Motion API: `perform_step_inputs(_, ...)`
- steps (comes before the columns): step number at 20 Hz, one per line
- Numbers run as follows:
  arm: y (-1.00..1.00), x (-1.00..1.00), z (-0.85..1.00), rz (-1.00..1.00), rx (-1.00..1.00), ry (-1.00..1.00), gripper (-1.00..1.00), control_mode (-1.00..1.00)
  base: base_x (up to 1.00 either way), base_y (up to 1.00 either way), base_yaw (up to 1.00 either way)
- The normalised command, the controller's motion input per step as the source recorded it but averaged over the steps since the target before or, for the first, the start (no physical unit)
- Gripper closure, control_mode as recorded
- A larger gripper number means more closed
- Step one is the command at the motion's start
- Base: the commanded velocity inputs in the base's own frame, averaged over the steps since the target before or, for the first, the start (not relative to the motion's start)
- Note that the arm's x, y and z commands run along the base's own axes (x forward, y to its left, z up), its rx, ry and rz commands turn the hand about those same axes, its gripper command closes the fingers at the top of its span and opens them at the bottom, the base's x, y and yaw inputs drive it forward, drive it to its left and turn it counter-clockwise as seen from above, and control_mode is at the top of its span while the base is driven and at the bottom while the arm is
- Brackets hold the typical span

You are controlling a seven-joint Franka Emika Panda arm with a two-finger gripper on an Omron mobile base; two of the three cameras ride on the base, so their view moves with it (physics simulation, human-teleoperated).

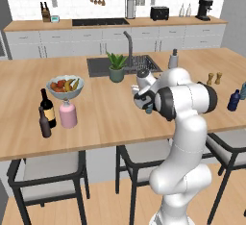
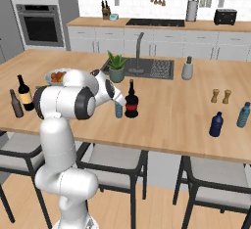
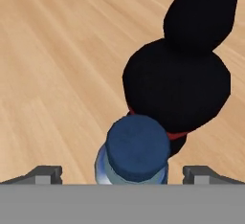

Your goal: Move the plastic bottles in the middle to the plastics group, and the glass bottles in the middle to the glass group.

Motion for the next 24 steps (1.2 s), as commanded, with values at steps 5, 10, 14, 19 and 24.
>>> perform_step_inputs(5, 0.0, 0.0, 0.0, 0.0, 0.0, 0.0, 1.0, -1.0, 0.0, 0.0, 0.0)
perform_step_inputs(10, 0.0, 0.0, 0.0, -0.03, 0.0, -0.01, 1.0, -1.0, 0.0, 0.0, 0.0)
perform_step_inputs(14, 0.0, -0.16, 0.0, -0.02, 0.0, 0.0, 1.0, -1.0, 0.0, 0.0, 0.0)
perform_step_inputs(19, 0.0, -1.0, 0.12, 0.02, 0.0, -0.03, 1.0, -1.0, 0.0, 0.0, 0.0)
perform_step_inputs(24, 0.0, -0.98, 0.41, 0.05, 0.0, 0.0, 1.0, -1.0, 0.0, 0.0, 0.0)
